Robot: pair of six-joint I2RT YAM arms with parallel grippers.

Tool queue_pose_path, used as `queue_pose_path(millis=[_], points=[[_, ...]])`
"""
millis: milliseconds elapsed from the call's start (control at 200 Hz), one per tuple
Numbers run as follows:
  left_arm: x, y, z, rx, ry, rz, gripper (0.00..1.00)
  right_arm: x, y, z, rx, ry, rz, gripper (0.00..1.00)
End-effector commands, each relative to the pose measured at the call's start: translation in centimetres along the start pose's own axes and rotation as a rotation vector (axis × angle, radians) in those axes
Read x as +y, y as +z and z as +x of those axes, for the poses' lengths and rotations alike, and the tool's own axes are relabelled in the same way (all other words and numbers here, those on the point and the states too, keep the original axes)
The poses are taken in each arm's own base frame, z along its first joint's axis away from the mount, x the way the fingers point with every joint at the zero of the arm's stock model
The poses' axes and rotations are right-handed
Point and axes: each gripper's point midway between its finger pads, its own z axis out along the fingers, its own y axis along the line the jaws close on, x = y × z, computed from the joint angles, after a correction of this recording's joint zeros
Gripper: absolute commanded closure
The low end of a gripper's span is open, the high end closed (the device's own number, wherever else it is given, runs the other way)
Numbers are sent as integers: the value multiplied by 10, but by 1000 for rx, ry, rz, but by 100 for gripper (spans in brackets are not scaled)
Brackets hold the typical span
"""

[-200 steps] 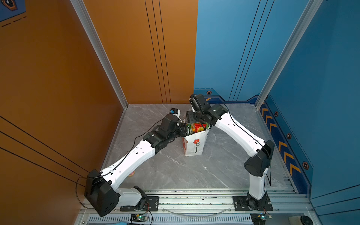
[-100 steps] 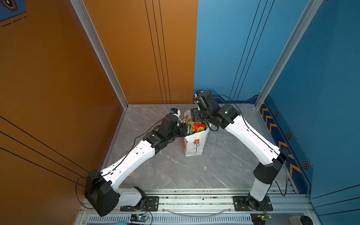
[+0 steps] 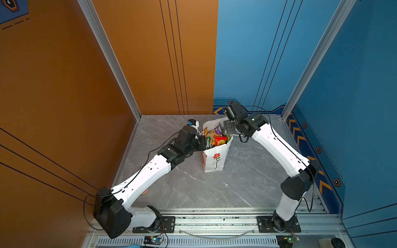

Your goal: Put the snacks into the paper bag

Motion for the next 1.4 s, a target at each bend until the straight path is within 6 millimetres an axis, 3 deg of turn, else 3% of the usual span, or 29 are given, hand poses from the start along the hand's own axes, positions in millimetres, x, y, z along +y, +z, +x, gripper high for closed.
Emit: queue_pose_path(millis=[0, 130, 250, 395, 495, 626, 741, 841, 981, 1076, 1161, 1256, 1396], points=[[-22, -20, -33, -105, -9, 84, 100, 7, 18, 22, 96, -22, -22, 30], [-19, -17, -32, -102, -18, 68, 100, 19, 27, 31, 136, -38, -58, 46], [-19, -14, -32, -97, -31, 61, 100, 30, 25, 26, 127, -30, -107, 63], [-24, -13, -34, -89, -62, 69, 100, 42, 11, 19, 98, -33, -150, 88], [-45, -20, -41, -116, -94, 188, 100, 43, -5, 13, 55, -8, -171, 100], [-63, -29, -46, -133, -133, 279, 100, 36, -36, 1, -47, 46, -239, 100], [-60, -42, -46, -149, -127, 158, 100, 46, -66, -8, -130, 22, -378, 100], [-80, -60, -53, -184, -79, 183, 100, 45, -82, -12, -168, 14, -411, 100], [-89, -79, -64, -248, -81, 184, 100, 30, -109, -18, -251, 59, -448, 100], [-84, -86, -67, -277, -98, 143, 100, 17, -125, -20, -298, 104, -467, 100], [-54, -86, -63, -275, -132, -28, 100, 11, -128, -13, -304, 128, -487, 100], [-28, -79, -55, -242, -119, -169, 100, 8, -115, 5, -261, 161, -489, 100], [-23, -46, -31, -105, -102, -202, 100, 16, -72, 43, -147, 211, -495, 100]])
